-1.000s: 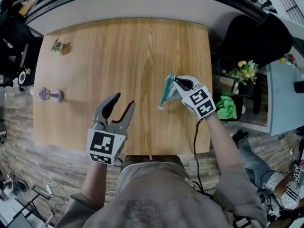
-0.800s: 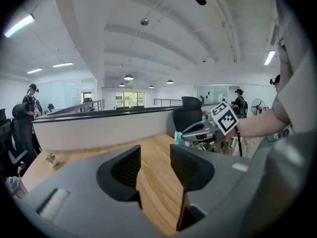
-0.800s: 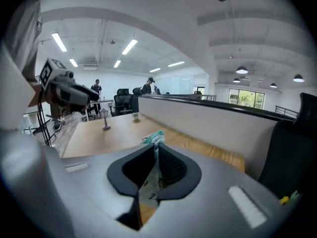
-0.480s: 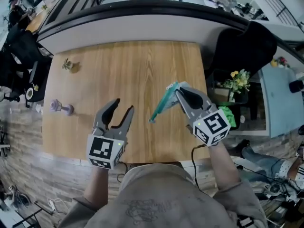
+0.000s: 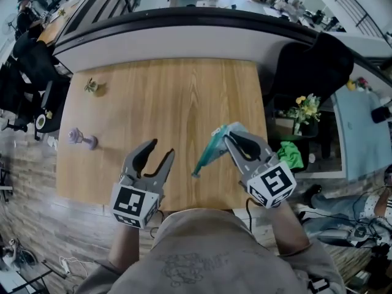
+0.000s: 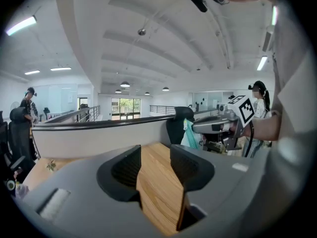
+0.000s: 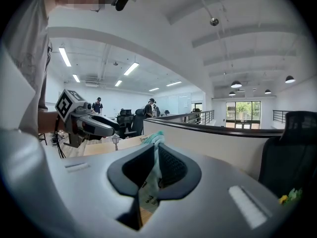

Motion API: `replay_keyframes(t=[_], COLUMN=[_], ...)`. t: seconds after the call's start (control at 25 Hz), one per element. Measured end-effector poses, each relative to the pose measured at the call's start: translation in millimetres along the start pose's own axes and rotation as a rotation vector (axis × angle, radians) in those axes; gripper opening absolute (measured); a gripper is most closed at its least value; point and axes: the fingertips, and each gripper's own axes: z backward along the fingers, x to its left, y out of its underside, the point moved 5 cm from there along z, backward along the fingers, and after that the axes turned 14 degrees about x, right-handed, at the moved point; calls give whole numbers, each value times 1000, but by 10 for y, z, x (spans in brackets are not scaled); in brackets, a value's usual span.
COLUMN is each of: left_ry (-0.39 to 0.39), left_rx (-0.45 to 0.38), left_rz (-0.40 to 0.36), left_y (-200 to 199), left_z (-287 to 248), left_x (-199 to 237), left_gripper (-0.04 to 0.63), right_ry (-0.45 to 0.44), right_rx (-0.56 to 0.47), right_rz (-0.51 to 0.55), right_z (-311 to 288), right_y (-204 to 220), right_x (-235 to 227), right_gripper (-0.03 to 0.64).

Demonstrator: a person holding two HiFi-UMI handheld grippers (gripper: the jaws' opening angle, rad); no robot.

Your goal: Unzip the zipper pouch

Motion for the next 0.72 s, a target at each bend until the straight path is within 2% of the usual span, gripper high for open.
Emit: replay_keyframes(t=[0.12, 0.28, 0.52, 0.72], left_ry=[41, 178, 404, 501], left_rx=[-19, -63, -67, -56], left_rz=[-62, -58, 5, 52], left_y=[-148, -329, -414, -409], left_z=[36, -16, -105, -148], left_x=[-129, -314, -576, -653], left_gripper=[179, 164, 161, 119], right_ry=[-11, -39, -82, -118], right_rx=[3, 11, -9, -20], right_rz=[58, 135, 258, 300], right_z=[40, 121, 187, 214], right_y=[-75, -184, -212, -168], right_x=[77, 211, 412, 472], right_gripper=[34, 34, 34, 34])
